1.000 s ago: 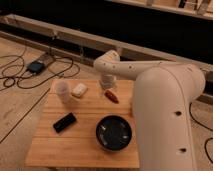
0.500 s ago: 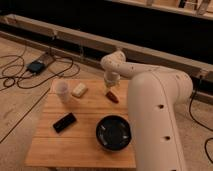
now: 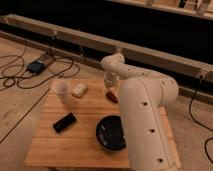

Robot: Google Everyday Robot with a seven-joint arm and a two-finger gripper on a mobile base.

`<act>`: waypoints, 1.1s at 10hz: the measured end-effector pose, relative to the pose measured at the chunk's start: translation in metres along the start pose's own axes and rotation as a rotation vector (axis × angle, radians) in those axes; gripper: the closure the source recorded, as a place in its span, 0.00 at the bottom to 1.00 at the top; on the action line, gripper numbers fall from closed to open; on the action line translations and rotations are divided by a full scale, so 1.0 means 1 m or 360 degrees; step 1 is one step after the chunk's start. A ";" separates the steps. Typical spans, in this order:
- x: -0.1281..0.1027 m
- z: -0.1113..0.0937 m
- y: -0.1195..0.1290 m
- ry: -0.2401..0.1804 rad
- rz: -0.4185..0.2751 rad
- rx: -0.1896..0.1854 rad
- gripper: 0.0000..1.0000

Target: Place the pepper in the ceramic cup

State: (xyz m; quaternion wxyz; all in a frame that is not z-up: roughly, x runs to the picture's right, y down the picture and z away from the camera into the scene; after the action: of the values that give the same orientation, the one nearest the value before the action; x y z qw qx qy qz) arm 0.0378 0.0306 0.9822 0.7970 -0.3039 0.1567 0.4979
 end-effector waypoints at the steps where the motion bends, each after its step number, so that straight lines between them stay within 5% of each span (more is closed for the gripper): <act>1: -0.002 0.004 0.000 0.0011 -0.0004 -0.0007 0.45; 6: 0.000 0.003 0.001 0.0080 0.0020 0.0007 0.96; 11: -0.015 -0.057 0.032 0.0045 0.0001 0.0120 1.00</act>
State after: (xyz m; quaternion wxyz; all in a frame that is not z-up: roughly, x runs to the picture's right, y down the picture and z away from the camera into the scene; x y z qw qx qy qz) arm 0.0058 -0.0063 0.9369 0.8053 -0.2808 0.1867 0.4876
